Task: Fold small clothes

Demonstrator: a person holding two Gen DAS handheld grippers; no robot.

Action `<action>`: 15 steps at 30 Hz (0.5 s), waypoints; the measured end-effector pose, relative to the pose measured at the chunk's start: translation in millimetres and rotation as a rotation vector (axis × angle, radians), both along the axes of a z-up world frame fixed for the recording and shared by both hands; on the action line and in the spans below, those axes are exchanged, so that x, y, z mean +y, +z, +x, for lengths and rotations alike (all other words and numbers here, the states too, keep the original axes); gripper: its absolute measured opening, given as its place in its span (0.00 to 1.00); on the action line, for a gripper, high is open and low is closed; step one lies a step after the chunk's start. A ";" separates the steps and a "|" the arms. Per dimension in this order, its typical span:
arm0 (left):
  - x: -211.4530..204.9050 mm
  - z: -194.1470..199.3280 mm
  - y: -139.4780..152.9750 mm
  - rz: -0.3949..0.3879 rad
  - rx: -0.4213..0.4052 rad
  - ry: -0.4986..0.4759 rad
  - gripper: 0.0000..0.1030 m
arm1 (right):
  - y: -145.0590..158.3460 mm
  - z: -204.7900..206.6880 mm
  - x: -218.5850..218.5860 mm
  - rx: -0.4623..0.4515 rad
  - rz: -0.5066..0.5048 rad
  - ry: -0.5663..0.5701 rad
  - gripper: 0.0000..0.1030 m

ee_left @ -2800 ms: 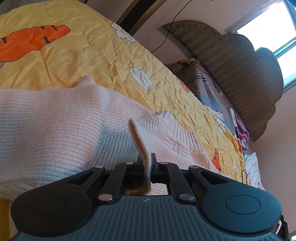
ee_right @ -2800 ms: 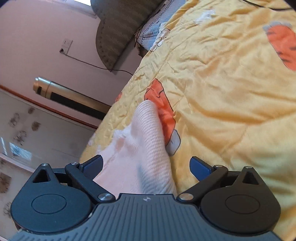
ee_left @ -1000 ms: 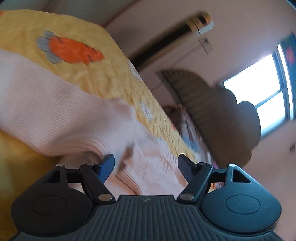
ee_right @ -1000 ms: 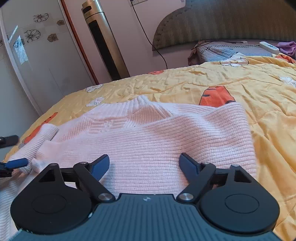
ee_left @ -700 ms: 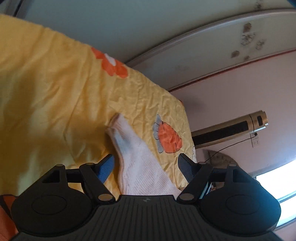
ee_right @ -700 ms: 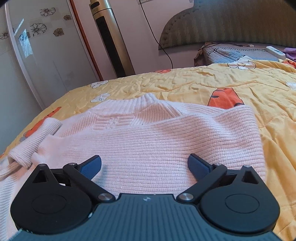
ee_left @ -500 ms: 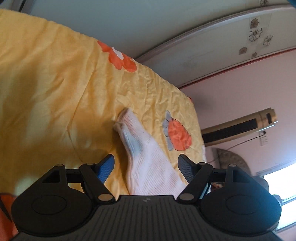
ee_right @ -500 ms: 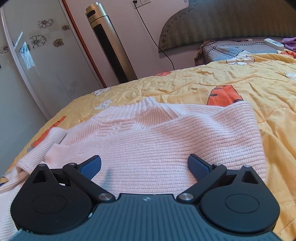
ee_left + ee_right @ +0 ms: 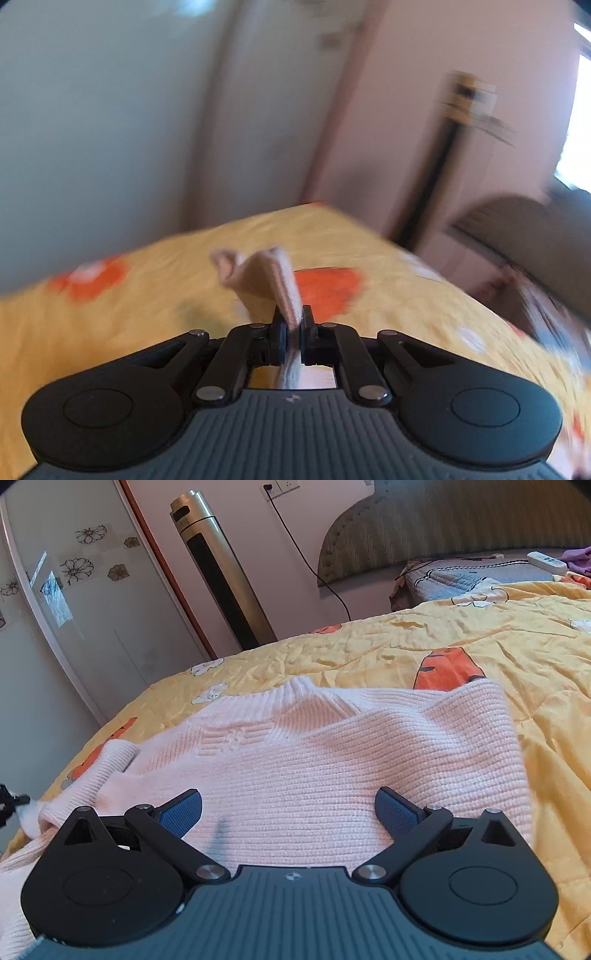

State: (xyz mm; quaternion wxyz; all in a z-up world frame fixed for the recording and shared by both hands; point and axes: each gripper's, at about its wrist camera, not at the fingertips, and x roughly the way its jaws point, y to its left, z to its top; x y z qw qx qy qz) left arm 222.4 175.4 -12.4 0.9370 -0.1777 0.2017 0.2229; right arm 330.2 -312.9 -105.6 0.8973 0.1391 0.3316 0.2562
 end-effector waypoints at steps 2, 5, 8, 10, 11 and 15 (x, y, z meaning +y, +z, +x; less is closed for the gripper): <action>-46.2 12.5 0.6 0.083 0.005 -0.152 0.06 | -0.2 0.3 -1.1 0.002 0.010 0.000 0.97; -102.3 32.6 -25.5 0.068 0.106 -0.361 0.07 | -0.4 0.5 -2.8 0.004 0.023 -0.001 0.98; -142.7 44.4 -61.5 0.153 0.225 -0.469 0.07 | 0.0 -0.3 -1.5 0.003 0.017 -0.002 0.97; -151.3 40.4 -71.0 0.224 0.207 -0.454 0.07 | 0.3 -0.6 -0.2 0.002 0.008 -0.002 0.97; -150.6 38.5 -70.6 0.211 0.202 -0.451 0.07 | 0.4 -0.7 0.1 0.002 0.006 -0.002 0.97; -138.5 33.6 -70.8 0.147 0.155 -0.447 0.08 | 0.3 0.2 1.4 0.005 0.007 0.001 0.98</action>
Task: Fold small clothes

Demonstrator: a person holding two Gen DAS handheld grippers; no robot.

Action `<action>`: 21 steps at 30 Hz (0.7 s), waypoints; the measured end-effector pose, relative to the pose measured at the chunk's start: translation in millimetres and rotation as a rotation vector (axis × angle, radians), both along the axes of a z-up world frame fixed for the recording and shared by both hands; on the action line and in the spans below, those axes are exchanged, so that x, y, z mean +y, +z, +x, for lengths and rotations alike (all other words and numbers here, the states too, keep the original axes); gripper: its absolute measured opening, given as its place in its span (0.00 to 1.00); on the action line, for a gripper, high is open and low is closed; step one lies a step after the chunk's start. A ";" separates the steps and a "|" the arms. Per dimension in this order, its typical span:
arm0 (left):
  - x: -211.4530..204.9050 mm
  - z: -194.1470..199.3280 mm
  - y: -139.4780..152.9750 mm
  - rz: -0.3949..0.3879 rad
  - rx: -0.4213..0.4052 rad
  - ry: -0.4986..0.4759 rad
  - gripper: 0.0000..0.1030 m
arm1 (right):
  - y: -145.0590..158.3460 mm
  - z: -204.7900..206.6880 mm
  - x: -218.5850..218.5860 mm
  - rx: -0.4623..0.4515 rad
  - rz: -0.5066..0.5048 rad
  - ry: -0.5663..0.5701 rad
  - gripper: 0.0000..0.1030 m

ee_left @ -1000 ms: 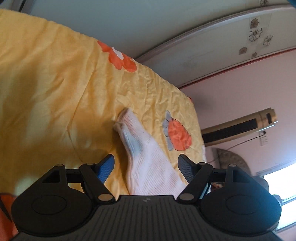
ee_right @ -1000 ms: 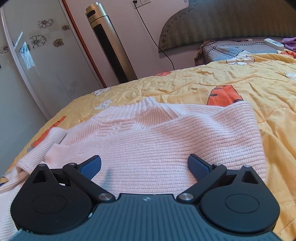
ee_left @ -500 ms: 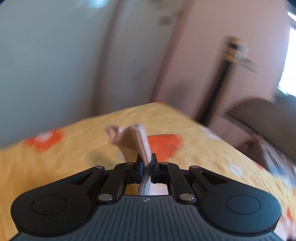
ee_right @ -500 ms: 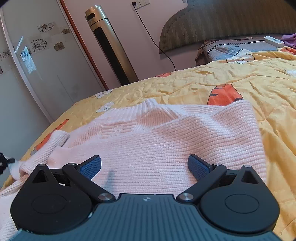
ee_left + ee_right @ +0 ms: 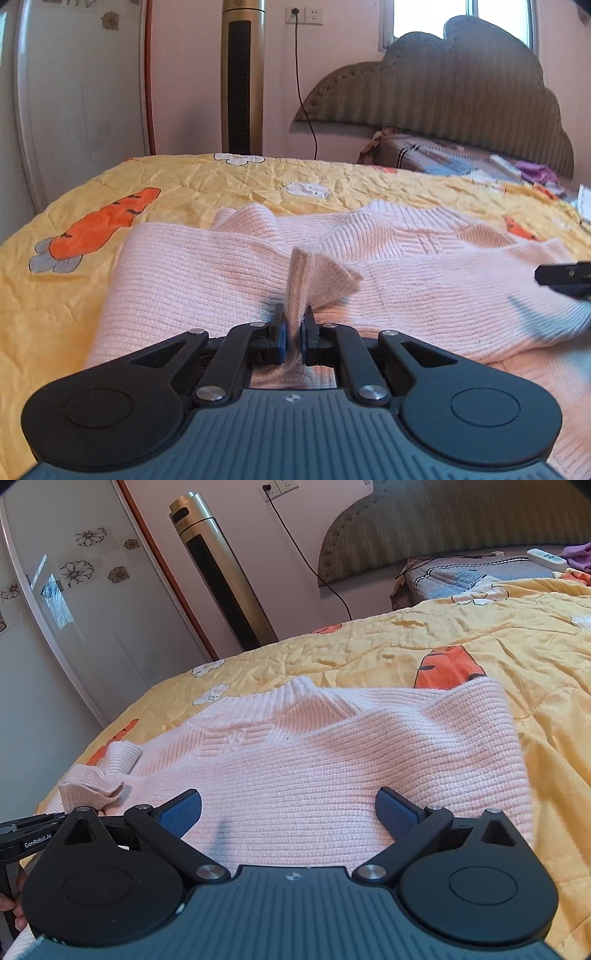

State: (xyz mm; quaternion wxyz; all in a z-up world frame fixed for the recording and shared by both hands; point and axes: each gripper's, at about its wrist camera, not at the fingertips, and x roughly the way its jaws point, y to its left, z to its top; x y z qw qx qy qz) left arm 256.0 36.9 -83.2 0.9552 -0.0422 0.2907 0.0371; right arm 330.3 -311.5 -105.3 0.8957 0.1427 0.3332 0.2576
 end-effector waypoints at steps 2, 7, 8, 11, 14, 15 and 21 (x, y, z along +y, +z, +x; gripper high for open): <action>7.4 -1.3 -0.7 -0.049 -0.014 0.010 0.08 | 2.4 2.4 4.9 0.009 -0.036 0.007 0.98; 9.1 2.3 -1.8 -0.062 -0.021 0.016 0.09 | 31.2 11.0 31.7 0.128 -0.019 -0.072 0.99; 9.1 2.3 -1.8 -0.064 -0.023 0.016 0.09 | 35.3 12.0 37.0 0.163 0.091 -0.039 0.99; 10.8 1.8 -2.4 -0.076 -0.025 0.016 0.09 | 34.6 21.7 75.7 0.335 0.351 0.108 0.98; 10.9 1.0 -2.7 -0.077 -0.026 0.016 0.09 | 19.9 36.0 122.1 0.517 0.445 0.161 0.89; 10.9 0.9 -2.7 -0.077 -0.026 0.016 0.09 | 14.3 39.6 133.5 0.557 0.470 0.167 0.86; 11.2 1.0 -3.5 -0.078 -0.029 0.014 0.09 | -5.2 47.0 184.0 0.678 0.468 0.171 0.69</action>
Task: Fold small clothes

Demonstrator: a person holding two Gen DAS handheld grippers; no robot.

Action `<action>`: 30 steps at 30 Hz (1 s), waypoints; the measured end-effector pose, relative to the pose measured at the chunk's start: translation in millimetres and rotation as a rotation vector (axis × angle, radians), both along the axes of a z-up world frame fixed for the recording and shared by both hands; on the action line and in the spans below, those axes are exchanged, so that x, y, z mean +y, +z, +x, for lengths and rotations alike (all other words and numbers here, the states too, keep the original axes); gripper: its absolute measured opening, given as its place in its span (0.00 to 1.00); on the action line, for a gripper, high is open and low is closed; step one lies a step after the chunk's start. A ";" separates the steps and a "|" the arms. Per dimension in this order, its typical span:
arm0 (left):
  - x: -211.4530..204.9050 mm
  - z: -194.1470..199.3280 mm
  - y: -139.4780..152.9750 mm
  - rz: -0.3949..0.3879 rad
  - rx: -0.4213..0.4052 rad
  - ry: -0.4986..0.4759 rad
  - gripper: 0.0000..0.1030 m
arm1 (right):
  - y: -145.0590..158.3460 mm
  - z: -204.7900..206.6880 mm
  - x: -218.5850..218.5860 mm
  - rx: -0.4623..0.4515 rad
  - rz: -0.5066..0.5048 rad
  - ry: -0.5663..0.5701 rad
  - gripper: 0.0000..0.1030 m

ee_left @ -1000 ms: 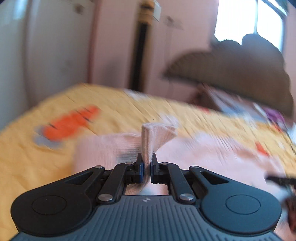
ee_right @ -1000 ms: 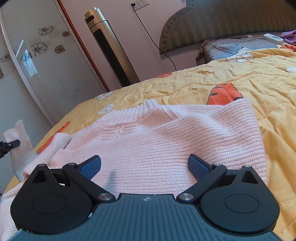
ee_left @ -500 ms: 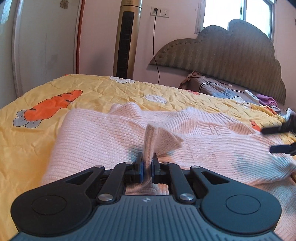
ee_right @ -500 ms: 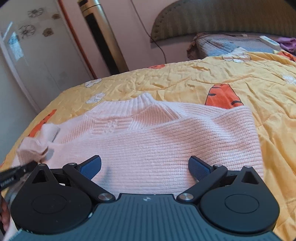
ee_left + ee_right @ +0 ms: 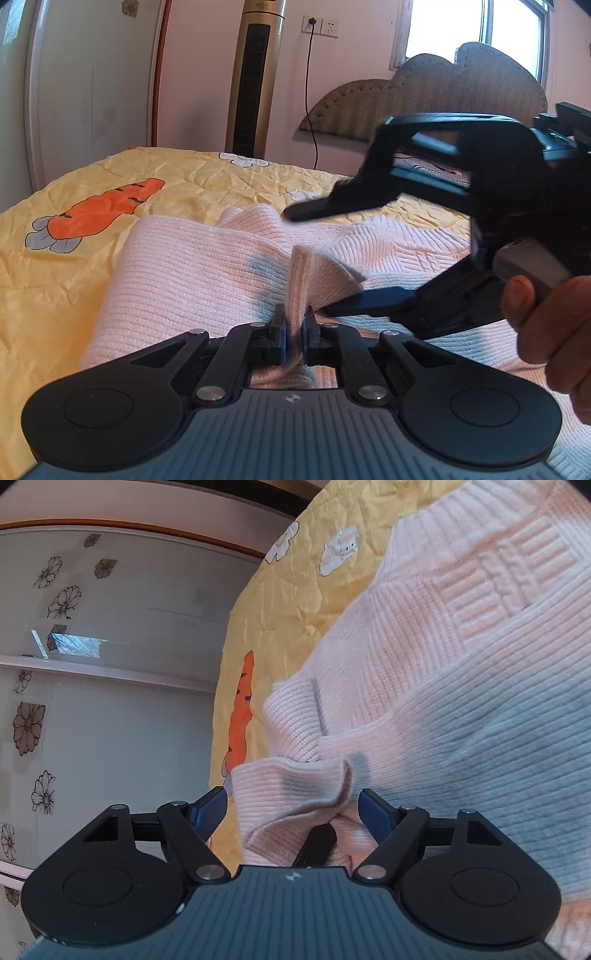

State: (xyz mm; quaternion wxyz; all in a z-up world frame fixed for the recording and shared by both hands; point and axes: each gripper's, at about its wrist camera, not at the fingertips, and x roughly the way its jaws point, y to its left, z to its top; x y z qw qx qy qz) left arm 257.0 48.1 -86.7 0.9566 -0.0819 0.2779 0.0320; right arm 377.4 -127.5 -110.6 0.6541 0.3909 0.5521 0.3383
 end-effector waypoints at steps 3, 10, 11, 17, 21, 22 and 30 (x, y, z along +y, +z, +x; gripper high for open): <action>0.2 -0.3 -0.2 -0.002 -0.002 -0.004 0.09 | -3.7 -3.0 12.0 0.012 -0.020 0.027 0.50; 6.7 -35.0 16.0 -0.057 -0.079 -0.061 0.42 | -9.7 -5.3 6.7 -0.015 -0.078 0.023 0.15; 9.2 -45.3 19.3 -0.074 -0.107 -0.045 0.59 | -8.8 -6.7 5.4 -0.030 -0.079 0.022 0.14; 33.3 -72.1 28.7 -0.264 -0.134 0.056 0.72 | 22.7 -8.2 -5.2 -0.165 -0.023 -0.002 0.11; 29.5 -53.1 24.2 -0.217 -0.013 0.148 0.72 | 68.5 -3.9 -27.8 -0.233 0.078 -0.034 0.11; 28.4 -47.2 22.6 -0.204 0.023 0.167 0.72 | 82.0 -2.5 -35.3 -0.253 0.102 -0.048 0.11; 34.6 -21.6 20.1 -0.142 0.046 0.250 0.73 | 172.2 1.3 -131.8 -0.448 0.200 -0.175 0.10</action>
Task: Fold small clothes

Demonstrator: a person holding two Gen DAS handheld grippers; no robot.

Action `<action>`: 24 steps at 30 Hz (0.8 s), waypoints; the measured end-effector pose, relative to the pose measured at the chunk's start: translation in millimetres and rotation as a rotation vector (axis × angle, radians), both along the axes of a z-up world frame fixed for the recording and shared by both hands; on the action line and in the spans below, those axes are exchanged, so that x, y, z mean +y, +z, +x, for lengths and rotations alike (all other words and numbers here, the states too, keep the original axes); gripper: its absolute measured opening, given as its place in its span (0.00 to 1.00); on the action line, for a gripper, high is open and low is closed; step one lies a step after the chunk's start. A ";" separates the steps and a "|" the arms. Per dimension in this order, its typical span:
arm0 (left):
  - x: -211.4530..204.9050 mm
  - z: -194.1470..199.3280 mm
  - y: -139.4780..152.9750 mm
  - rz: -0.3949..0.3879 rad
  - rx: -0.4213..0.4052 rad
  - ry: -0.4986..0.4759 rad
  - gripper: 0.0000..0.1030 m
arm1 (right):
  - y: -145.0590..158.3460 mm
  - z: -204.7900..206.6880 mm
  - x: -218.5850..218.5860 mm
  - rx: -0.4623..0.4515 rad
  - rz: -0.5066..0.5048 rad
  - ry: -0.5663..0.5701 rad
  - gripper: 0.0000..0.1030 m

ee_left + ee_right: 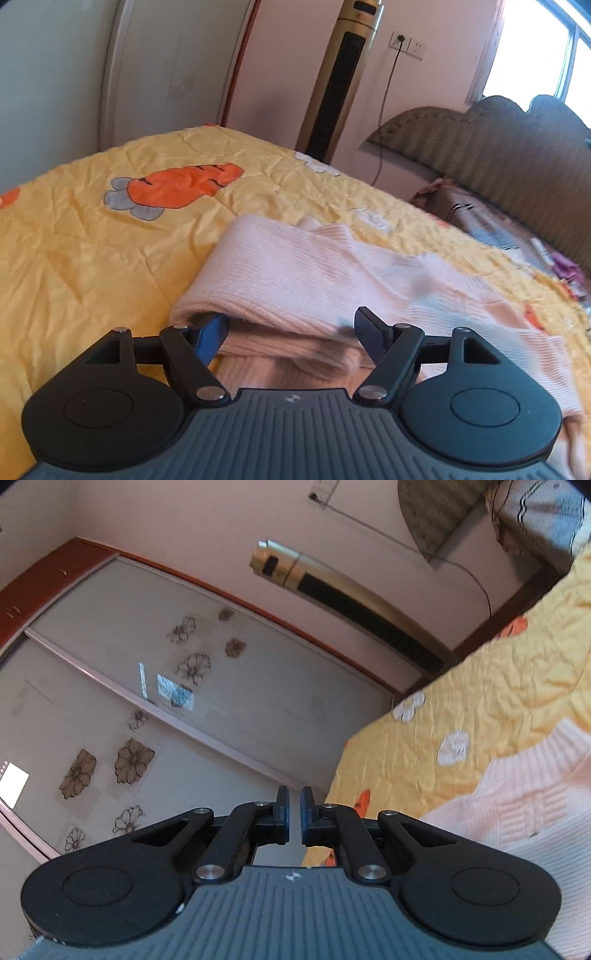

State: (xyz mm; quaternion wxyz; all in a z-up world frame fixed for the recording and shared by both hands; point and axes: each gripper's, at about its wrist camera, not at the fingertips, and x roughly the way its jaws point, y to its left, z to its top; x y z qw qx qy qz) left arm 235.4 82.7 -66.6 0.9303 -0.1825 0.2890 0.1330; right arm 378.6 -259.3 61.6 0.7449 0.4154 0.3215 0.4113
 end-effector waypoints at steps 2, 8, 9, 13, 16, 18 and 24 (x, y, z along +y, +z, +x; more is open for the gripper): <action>5.1 -2.5 -5.9 -0.058 -0.016 0.012 0.74 | -4.8 2.7 -28.9 0.028 0.007 -0.039 0.12; 17.3 -18.9 -25.4 -0.165 -0.073 0.080 0.85 | -97.9 -0.3 4.4 0.272 -0.100 0.113 0.77; 18.5 -18.2 -26.4 -0.172 -0.068 0.084 0.85 | -115.5 -3.5 21.0 0.310 -0.105 0.148 0.73; 13.9 -16.8 -25.3 -0.142 -0.058 0.070 0.86 | -170.1 -1.4 70.3 0.429 -0.102 0.187 0.61; 18.6 -21.6 -28.2 -0.181 -0.088 0.052 0.86 | -189.6 -1.6 95.8 0.459 -0.148 0.191 0.55; 24.8 -25.2 -30.9 -0.222 -0.113 0.049 0.86 | -192.6 -3.0 106.3 0.455 -0.154 0.191 0.56; 26.0 -29.7 -27.7 -0.231 -0.098 0.048 0.86 | -179.4 -11.0 131.9 0.364 -0.260 0.251 0.13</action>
